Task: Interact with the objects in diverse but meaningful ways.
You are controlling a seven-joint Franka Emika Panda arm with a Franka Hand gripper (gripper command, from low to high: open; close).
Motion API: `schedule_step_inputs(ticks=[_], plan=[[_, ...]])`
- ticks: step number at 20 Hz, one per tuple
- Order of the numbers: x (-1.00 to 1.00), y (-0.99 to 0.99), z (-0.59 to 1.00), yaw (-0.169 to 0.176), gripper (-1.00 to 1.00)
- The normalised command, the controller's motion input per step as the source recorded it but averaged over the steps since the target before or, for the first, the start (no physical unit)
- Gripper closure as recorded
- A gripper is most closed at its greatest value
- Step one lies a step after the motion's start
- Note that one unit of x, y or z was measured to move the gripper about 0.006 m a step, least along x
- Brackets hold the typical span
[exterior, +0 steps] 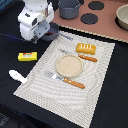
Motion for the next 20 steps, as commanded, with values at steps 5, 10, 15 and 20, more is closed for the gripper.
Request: schedule_step_inputs(ticks=[5, 10, 15, 20], plan=[[-0.25, -0.02, -0.23, 0.022, 1.0], [-0.26, -0.02, -0.23, 0.02, 1.0], [-0.27, -0.04, -0.23, 0.02, 1.0], [-0.29, -0.07, -0.1, 0.013, 1.0]])
